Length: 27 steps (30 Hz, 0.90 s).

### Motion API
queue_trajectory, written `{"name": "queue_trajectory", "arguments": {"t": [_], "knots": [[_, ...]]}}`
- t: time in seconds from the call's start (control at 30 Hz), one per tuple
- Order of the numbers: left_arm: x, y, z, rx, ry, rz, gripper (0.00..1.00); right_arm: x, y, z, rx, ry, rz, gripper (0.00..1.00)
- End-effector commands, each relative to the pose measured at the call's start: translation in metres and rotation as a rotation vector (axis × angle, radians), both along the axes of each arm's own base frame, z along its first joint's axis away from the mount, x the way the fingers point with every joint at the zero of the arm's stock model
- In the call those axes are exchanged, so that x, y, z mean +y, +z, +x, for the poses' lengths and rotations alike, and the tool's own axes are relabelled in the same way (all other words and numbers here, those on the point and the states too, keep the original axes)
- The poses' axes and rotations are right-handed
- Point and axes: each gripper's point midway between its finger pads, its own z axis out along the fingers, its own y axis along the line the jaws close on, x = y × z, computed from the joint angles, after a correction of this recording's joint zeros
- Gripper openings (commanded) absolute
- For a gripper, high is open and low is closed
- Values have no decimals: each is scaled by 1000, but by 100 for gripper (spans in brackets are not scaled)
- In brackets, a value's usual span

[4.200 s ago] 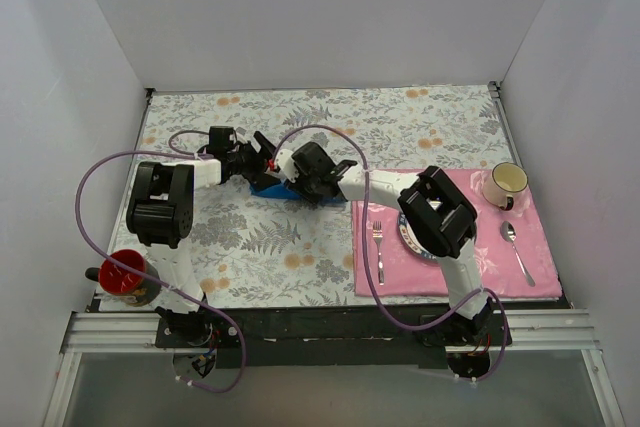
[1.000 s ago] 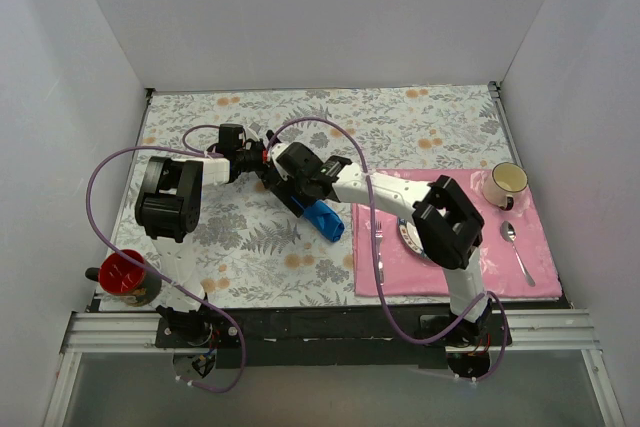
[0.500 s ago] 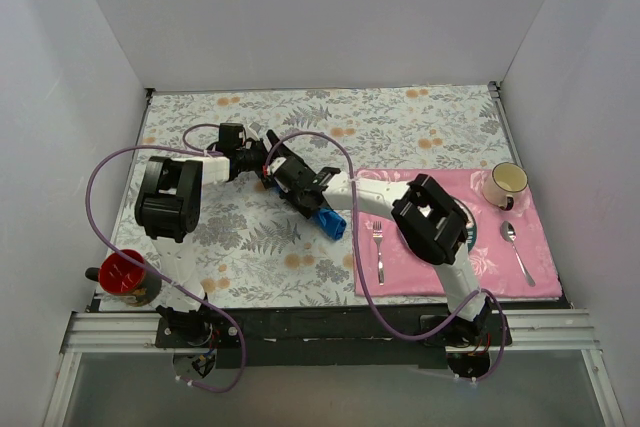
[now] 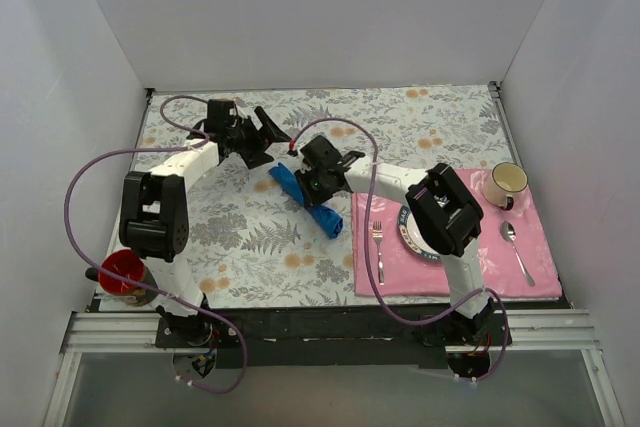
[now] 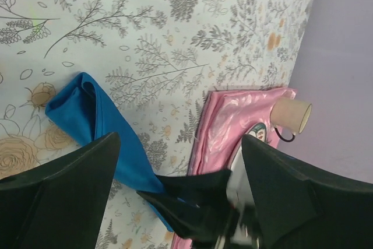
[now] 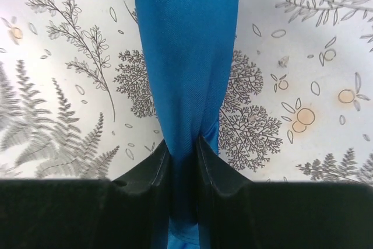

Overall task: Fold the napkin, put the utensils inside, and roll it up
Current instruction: Roll the napkin with the utensil

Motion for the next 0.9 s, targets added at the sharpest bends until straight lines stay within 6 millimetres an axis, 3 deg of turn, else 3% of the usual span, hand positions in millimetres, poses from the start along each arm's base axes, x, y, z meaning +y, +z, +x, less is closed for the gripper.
{"name": "queue_trajectory", "arguments": {"t": [0.0, 0.07, 0.13, 0.2, 0.23, 0.27, 0.47, 0.67, 0.87], "knots": [[5, 62, -1, -129, 9, 13, 86, 5, 11, -22, 323, -56, 282, 15], [1, 64, -4, -123, -9, -9, 86, 13, 18, -26, 408, -31, 399, 15], [-7, 66, -10, -114, -49, -52, 85, 6, 13, -30, 502, -87, 463, 15], [-16, 67, -18, -109, -108, -110, 85, 12, 27, -26, 530, -64, 589, 16], [-19, 65, -19, -101, -120, -126, 85, 8, 22, -34, 597, -105, 612, 16], [-21, 63, -22, -105, -134, -149, 85, 14, 35, -32, 592, -66, 690, 16], [-41, 67, -31, -116, -215, -295, 85, 16, 43, -43, 722, -106, 839, 17], [-55, 37, -42, -56, -250, -371, 84, 15, 32, -39, 706, -143, 837, 17], [-56, 10, -50, -19, -245, -369, 84, 11, 16, -40, 696, -180, 806, 17]]}}
